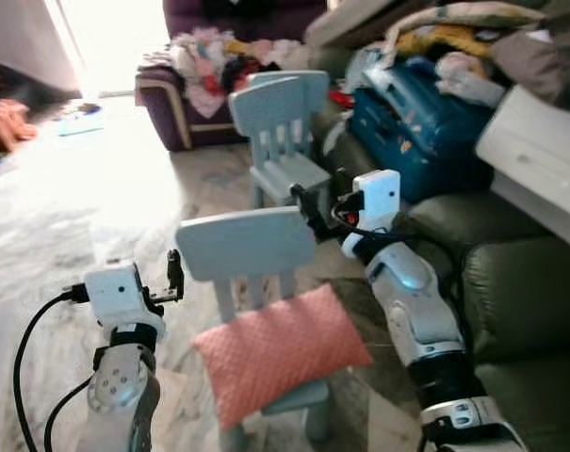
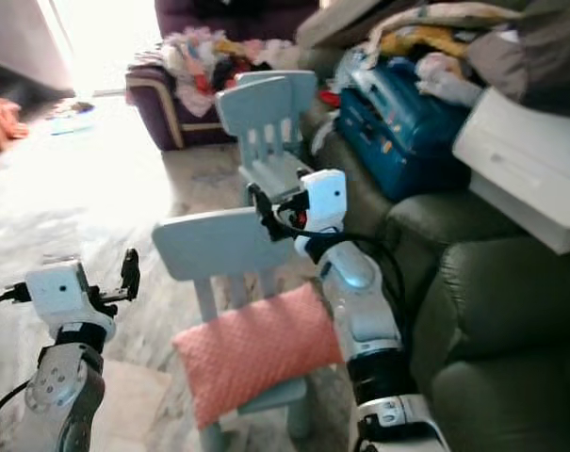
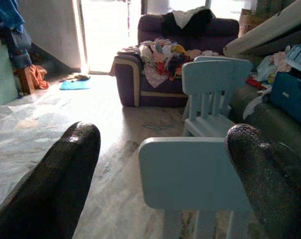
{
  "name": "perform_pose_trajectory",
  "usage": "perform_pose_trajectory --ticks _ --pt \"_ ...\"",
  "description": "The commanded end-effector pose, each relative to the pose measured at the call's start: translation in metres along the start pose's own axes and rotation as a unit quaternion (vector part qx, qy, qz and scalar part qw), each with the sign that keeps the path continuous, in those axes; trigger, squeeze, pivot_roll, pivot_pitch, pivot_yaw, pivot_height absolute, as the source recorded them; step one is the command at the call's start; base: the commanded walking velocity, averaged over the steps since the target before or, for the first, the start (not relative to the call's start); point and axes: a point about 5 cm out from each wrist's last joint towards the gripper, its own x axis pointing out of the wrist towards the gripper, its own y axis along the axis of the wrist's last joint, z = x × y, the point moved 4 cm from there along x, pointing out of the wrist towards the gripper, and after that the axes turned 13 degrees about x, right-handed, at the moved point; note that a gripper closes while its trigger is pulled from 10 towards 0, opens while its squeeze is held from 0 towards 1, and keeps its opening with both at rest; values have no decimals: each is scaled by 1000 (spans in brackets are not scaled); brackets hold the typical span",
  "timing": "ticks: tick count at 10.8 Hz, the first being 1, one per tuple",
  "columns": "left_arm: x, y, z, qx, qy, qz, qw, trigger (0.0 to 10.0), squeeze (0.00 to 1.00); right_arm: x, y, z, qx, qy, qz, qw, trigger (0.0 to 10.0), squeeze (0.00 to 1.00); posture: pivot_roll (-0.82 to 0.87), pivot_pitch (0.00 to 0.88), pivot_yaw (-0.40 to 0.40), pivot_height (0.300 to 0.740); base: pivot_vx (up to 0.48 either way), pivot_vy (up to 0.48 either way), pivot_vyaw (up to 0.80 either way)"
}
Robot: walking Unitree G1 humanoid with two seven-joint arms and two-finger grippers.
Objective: Move the pillow to the sofa
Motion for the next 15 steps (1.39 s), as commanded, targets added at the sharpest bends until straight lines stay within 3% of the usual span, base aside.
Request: perform_pose_trajectory --ticks 1,3,7,12,15 --pt "1 4 5 2 -12 9 1000 10000 0 1 6 2 -4 0 9 1000 10000 0 -161 39 50 740 0 0 0" --pt "5 1 -2 3 15 2 1000 10000 0 2 8 6 -9 -2 9 1000 10000 0 -163 38 51 740 0 0 0" --pt "7 10 1 -12 3 26 1000 10000 0 4 9 2 -10 5 10 1000 10000 0 -167 39 45 740 0 0 0" --pt "7 7 2 -18 7 17 1000 10000 0 3 7 -6 -19 27 10 999 10000 0 -165 44 46 740 248 0 0" --pt "6 7 2 -19 5 20 1000 10000 0 3 5 -11 -19 34 7 999 10000 0 -164 44 45 740 0 0 769"
